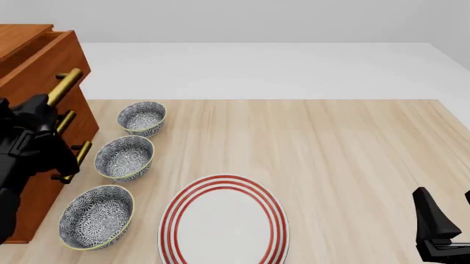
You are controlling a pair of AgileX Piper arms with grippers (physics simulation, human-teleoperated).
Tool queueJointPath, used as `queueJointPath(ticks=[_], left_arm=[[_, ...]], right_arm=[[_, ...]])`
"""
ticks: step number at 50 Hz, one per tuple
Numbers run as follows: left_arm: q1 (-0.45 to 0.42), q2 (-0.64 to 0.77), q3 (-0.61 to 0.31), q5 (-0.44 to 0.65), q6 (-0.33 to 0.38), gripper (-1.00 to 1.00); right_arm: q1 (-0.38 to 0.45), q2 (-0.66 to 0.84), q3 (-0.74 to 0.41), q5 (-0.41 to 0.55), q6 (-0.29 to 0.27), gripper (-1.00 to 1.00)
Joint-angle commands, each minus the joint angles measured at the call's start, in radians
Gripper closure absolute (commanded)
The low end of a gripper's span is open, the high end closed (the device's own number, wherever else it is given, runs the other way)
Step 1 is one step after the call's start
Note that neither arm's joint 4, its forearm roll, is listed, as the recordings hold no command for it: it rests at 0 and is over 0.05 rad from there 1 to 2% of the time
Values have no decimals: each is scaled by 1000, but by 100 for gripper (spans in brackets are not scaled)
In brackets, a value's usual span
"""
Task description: Open the top drawer of the cabinet.
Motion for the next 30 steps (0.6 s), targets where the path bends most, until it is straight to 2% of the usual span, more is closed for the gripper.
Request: queueJointPath(ticks=[1, 2, 17, 30], left_arm=[[-16, 9, 5, 92, -19, 100], [-8, 24, 7, 72, 0, -100], [-23, -24, 31, 108, -7, -100], [-21, -128, 48, 159, -8, -100]], right_arm=[[0, 0, 0, 0, 0, -100], [0, 0, 0, 0, 0, -100], [0, 0, 0, 0, 0, -100], [0, 0, 0, 0, 0, -100]])
